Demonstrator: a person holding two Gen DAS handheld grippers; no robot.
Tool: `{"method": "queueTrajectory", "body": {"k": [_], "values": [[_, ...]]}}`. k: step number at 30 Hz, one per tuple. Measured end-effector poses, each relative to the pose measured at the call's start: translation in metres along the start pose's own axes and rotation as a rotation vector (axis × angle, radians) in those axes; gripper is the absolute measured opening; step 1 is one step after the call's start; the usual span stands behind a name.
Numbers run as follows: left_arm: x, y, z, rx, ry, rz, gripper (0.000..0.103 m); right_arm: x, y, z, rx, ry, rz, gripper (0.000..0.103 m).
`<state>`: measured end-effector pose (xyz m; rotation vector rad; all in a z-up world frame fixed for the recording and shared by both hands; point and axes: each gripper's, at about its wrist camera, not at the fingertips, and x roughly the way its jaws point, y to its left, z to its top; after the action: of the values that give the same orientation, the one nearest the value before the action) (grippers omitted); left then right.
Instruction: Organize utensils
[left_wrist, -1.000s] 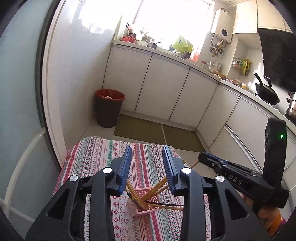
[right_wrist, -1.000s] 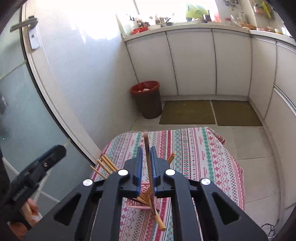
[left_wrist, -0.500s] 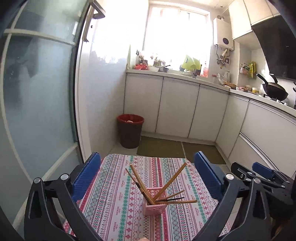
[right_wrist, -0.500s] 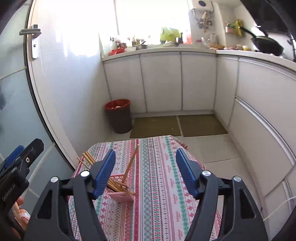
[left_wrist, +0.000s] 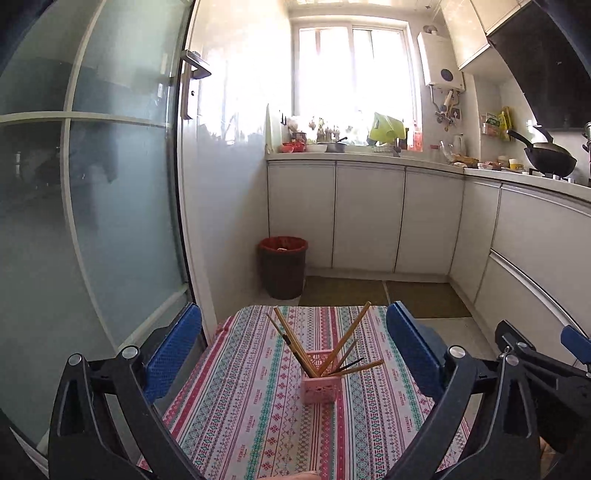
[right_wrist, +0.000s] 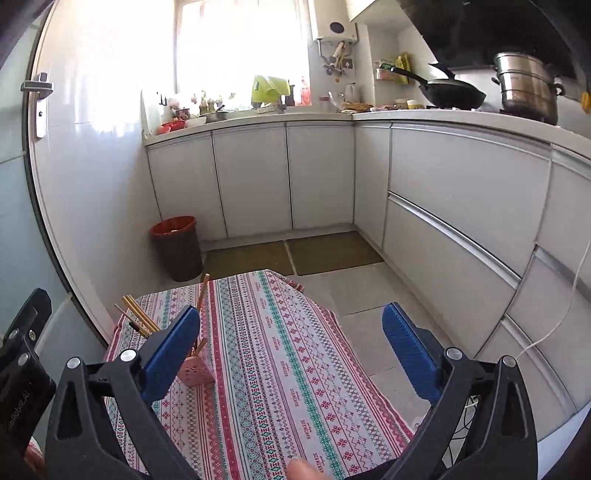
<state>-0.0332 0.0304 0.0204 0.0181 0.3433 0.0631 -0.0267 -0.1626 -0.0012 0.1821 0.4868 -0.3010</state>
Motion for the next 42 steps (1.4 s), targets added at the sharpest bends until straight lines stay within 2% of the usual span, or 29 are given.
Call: {"method": "queueTrajectory", "body": {"k": [4,12,42], "values": [[0.0024,-0.0007,-0.0024,-0.004,0.033,0.008,0.096,-0.0059,-0.0052,-0.0016,-0.008,0.002,-0.014,0.096],[-0.0034,-0.0046,0.0006,0.006,0.046,0.002,0.096,-0.0054,-0.0097,-0.0021,0.011,0.012,-0.012,0.096],[-0.0004,-0.008,-0.0036,0.016,0.063,-0.005,0.096,0.0009,-0.0095,-0.0051,0.023,0.045,-0.002,0.096]]}}
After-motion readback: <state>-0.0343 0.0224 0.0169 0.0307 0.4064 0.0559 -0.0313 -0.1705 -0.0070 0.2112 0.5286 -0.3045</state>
